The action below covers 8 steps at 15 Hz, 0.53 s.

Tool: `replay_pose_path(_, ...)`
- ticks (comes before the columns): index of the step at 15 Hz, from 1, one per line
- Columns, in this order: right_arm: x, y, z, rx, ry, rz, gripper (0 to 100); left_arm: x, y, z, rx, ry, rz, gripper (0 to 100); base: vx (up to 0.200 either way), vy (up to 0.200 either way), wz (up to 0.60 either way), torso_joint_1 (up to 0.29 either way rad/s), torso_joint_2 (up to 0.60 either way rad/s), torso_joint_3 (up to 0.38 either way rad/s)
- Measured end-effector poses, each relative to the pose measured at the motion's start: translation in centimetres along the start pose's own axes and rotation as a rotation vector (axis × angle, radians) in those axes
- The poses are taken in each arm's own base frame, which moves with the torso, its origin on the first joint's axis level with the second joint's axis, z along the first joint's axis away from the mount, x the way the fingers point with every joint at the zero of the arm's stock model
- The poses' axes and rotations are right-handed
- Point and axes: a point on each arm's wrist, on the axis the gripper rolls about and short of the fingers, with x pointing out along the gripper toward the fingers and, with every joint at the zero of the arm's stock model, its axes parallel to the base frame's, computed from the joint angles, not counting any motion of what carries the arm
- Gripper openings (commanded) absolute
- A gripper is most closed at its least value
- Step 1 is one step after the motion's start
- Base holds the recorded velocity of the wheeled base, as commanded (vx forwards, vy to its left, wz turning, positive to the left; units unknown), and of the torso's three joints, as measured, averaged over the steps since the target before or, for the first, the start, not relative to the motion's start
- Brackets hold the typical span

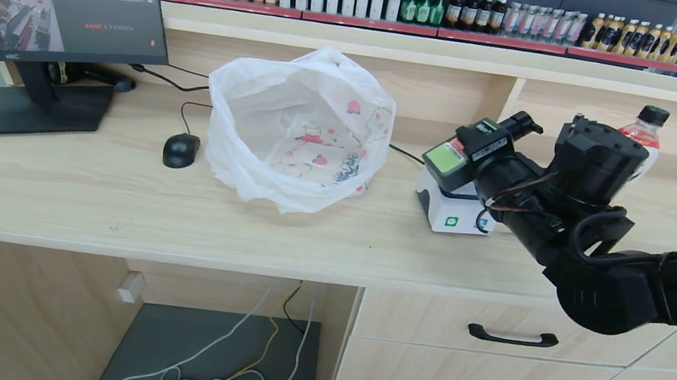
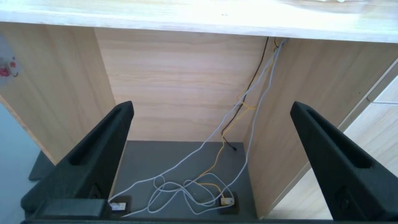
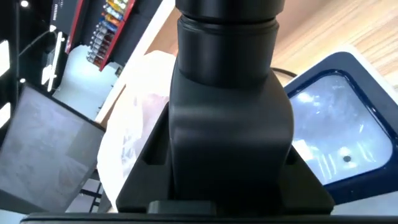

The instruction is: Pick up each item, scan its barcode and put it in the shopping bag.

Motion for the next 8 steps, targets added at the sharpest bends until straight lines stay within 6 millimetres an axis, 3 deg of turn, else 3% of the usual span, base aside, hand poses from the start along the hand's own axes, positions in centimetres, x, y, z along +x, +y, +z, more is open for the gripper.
replay_pose_path(8,1.5,-0.8,0.1,0.037,-0.011,-0.028,0,0.0,0.0,0.0,0.000,0.000,0.001,100,0.000,0.000,0.00,0.000,0.00,0.000)
